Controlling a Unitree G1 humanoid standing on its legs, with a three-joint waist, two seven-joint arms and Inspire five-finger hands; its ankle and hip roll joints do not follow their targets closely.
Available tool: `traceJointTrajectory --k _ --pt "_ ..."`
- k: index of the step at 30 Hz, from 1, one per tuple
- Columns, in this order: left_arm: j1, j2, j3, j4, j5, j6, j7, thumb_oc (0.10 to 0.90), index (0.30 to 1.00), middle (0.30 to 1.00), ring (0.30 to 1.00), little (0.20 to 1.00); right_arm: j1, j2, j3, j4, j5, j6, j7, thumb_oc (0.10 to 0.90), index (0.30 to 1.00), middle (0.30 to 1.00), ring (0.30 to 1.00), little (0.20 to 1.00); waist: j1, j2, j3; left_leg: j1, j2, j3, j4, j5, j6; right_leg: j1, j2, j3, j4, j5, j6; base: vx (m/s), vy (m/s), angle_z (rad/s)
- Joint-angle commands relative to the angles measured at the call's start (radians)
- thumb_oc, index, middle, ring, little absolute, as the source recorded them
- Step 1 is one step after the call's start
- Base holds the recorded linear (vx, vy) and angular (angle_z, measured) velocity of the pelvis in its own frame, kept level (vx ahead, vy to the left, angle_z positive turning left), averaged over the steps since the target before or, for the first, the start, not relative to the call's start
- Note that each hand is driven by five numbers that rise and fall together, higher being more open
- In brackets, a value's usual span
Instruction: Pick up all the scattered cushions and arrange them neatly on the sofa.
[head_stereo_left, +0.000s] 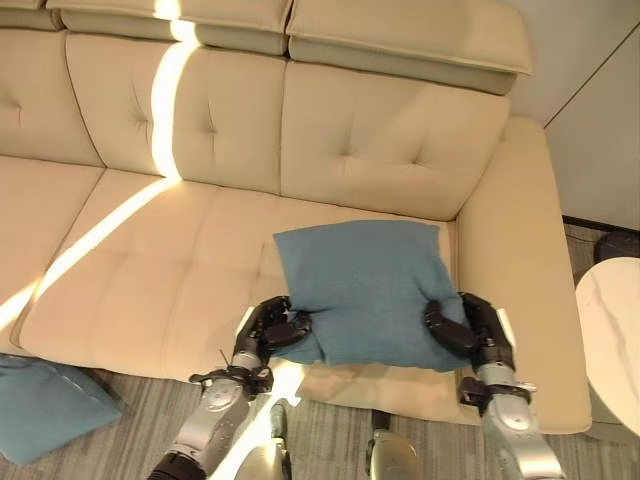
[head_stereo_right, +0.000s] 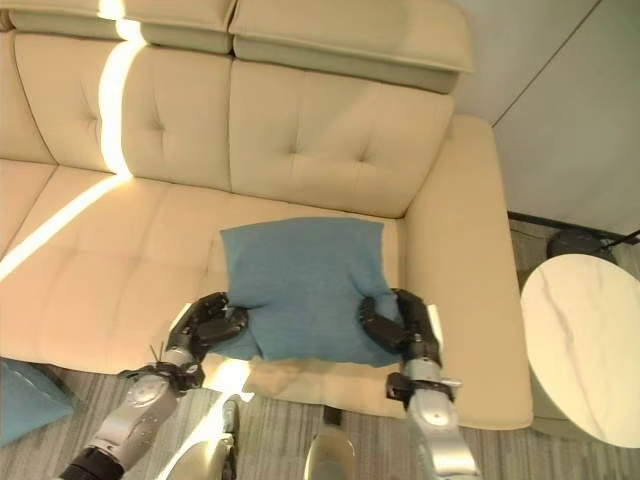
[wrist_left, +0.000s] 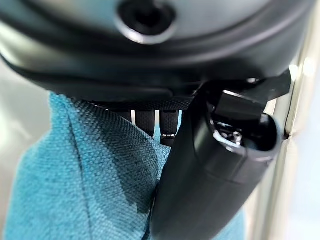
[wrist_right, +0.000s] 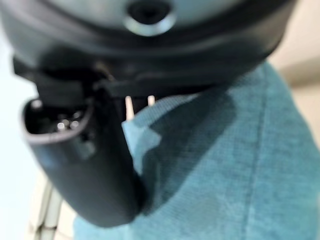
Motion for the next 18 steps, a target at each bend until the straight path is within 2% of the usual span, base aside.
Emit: traceJointTrajectory --k 1,2,3,5,6,8,9,10,11,12,14,16,18 --pt "-0.053 -0.089 -0.047 -0.239 0.063 -0.109 -0.107 0.400 0.300 0.300 0.300 0.300 -0.104 -0.047 0.017 -0.126 -0.001 -0.121 0.069 0.400 0.300 0.300 0.300 0.300 0.008 0.026 -0.065 0.105 0.058 -0.020 -0.080 -0.110 -0.033 0.061 0.086 -0.038 0.093 -0.227 0.035 0.09 0.250 -0.77" --pt "-0.042 -0.095 -0.045 -0.244 0.073 -0.102 -0.113 0.400 0.300 0.300 0.300 0.300 -0.098 -0.052 0.018 -0.126 0.000 -0.124 0.076 0.400 0.300 0.300 0.300 0.300 0.003 0.027 -0.063 0.135 0.030 -0.020 -0.100 -0.109 -0.020 0.044 0.179 -0.008 0.105 -0.264 0.031 0.06 0.230 -0.30" --pt "-0.041 -0.095 -0.040 -0.242 0.078 -0.102 -0.108 0.400 0.300 0.300 0.300 0.300 -0.102 -0.053 0.022 -0.124 -0.004 -0.127 0.072 0.400 0.300 0.300 0.300 0.300 0.006 0.025 -0.069 0.138 0.015 -0.013 -0.112 -0.101 -0.016 0.037 0.205 -0.025 0.089 -0.269 0.025 0.08 0.260 -0.04" --pt "-0.039 -0.099 -0.038 -0.236 0.082 -0.101 -0.108 0.400 0.300 0.300 0.300 0.300 -0.101 -0.051 0.029 -0.124 -0.009 -0.126 0.069 0.400 0.300 0.300 0.300 0.300 0.014 0.017 -0.074 0.161 0.002 0.000 -0.132 -0.106 -0.016 0.031 0.236 -0.076 0.047 -0.271 -0.001 0.05 0.061 -0.05" --pt "-0.038 -0.099 -0.038 -0.237 0.082 -0.101 -0.108 0.400 0.300 0.300 0.300 0.300 -0.101 -0.051 0.029 -0.124 -0.009 -0.126 0.069 0.400 0.300 0.300 0.300 0.300 0.013 0.018 -0.074 0.162 0.003 0.000 -0.133 -0.106 -0.016 0.032 0.237 -0.076 0.046 -0.271 -0.001 0.11 -0.021 -0.10" --pt "-0.048 -0.121 -0.046 -0.223 0.088 -0.095 -0.117 0.400 0.300 0.300 0.300 0.300 -0.066 -0.059 0.003 -0.137 -0.020 -0.128 0.058 0.400 0.300 0.300 0.300 0.300 -0.001 0.005 -0.072 0.163 -0.012 -0.020 -0.086 -0.135 -0.022 0.063 0.270 -0.014 -0.022 -0.272 -0.025 0.10 -0.029 0.05" --pt "-0.048 -0.121 -0.046 -0.223 0.088 -0.095 -0.117 0.400 0.300 0.300 0.300 0.300 -0.066 -0.059 0.003 -0.137 -0.020 -0.127 0.058 0.400 0.300 0.300 0.300 0.300 -0.001 0.004 -0.074 0.159 -0.013 -0.021 -0.086 -0.132 -0.022 0.061 0.268 -0.015 -0.025 -0.269 -0.025 0.07 -0.012 0.35" --pt "-0.050 -0.132 -0.051 -0.220 0.084 -0.098 -0.120 0.400 0.300 0.300 0.300 0.300 -0.050 -0.063 -0.013 -0.140 -0.022 -0.130 0.054 0.400 0.300 0.300 0.300 0.300 -0.009 0.005 -0.074 0.156 -0.015 -0.024 -0.054 -0.144 -0.031 0.075 0.279 0.017 -0.030 -0.269 -0.032 0.06 -0.008 0.57" --pt "-0.051 -0.137 -0.054 -0.219 0.078 -0.102 -0.125 0.400 0.300 0.300 0.300 0.300 -0.046 -0.071 -0.022 -0.142 -0.022 -0.130 0.047 0.400 0.300 0.300 0.300 0.300 -0.011 0.001 -0.076 0.144 -0.020 -0.020 -0.019 -0.148 -0.039 0.091 0.269 0.011 -0.052 -0.256 -0.035 0.09 -0.035 0.80" --pt "-0.050 -0.141 -0.060 -0.222 0.085 -0.099 -0.127 0.400 0.300 0.300 0.300 0.300 -0.042 -0.082 -0.029 -0.144 -0.017 -0.132 0.039 0.400 0.300 0.300 0.300 0.300 -0.011 -0.004 -0.071 0.082 -0.010 -0.010 0.115 -0.143 -0.063 0.130 0.258 0.006 -0.082 -0.250 -0.045 0.05 -0.031 0.69" --pt "-0.048 -0.150 -0.054 -0.225 0.078 -0.097 -0.119 0.400 0.300 0.300 0.300 0.300 -0.042 -0.091 -0.029 -0.138 -0.016 -0.128 0.035 0.400 0.300 0.300 0.300 0.300 -0.001 -0.004 -0.058 0.027 -0.001 -0.037 0.207 -0.112 -0.087 0.146 0.257 0.017 -0.093 -0.251 -0.054 0.01 0.005 0.39" --pt "-0.044 -0.156 -0.050 -0.230 0.073 -0.096 -0.112 0.400 0.300 0.300 0.300 0.300 -0.050 -0.094 -0.027 -0.133 -0.021 -0.126 0.029 0.400 0.300 0.300 0.300 0.300 0.003 -0.005 -0.059 -0.004 0.016 -0.063 0.172 -0.139 -0.079 0.153 0.248 0.021 -0.100 -0.257 -0.051 0.05 0.049 -0.03" --pt "-0.045 -0.157 -0.047 -0.230 0.082 -0.092 -0.101 0.400 0.300 0.300 0.300 0.300 -0.053 -0.098 -0.028 -0.127 -0.029 -0.125 0.021 0.400 0.300 0.300 0.300 0.300 0.010 -0.005 -0.069 -0.016 0.038 -0.090 0.088 -0.113 -0.074 0.164 0.244 0.026 -0.111 -0.260 -0.041 0.13 0.077 -0.05"
